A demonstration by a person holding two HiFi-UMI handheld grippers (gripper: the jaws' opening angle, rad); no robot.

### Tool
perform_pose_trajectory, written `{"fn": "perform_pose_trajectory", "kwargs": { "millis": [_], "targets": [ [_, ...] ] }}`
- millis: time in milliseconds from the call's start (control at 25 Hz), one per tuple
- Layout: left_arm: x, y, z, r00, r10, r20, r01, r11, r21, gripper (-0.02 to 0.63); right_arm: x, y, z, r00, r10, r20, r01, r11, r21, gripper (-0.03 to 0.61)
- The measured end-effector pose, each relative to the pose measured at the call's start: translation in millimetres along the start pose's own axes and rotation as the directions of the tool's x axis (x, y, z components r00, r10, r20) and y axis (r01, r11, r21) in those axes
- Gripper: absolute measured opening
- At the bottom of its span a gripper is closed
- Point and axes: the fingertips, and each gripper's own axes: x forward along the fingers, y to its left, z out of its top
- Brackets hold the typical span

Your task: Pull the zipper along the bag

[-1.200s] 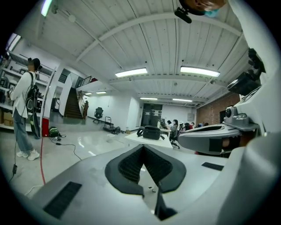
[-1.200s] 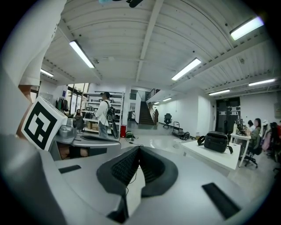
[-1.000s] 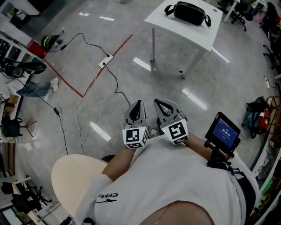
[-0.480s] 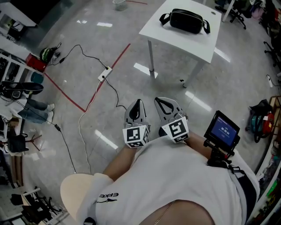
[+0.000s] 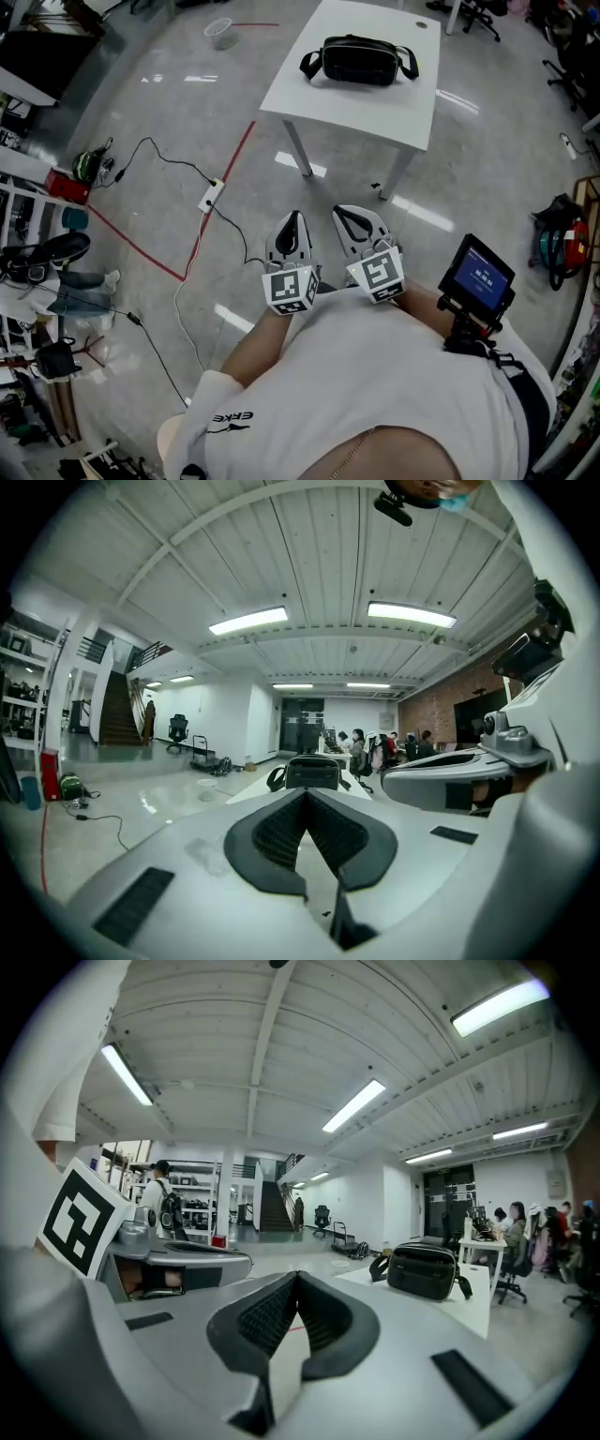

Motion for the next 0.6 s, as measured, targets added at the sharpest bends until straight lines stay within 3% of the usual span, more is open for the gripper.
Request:
{"fn": "perform_pose_trajectory", "kwargs": {
  "millis": [280, 600],
  "targets": [
    [52.7, -13.4, 3.6, 0.995, -0.1, -0.026, 0.1, 0.995, 0.027, 0.003, 10.0, -50.4, -9.1, 0.993, -0.114, -0.018, 0.115, 0.991, 0.063, 0.005],
    [122.0, -10.4, 7.7, 0.979, -0.201, -0.039, 0.202, 0.979, 0.031, 0.002, 37.0, -103.3, -15.4, 0.968, -0.244, -0.065, 0.249, 0.964, 0.089, 0.005]
  ]
}}
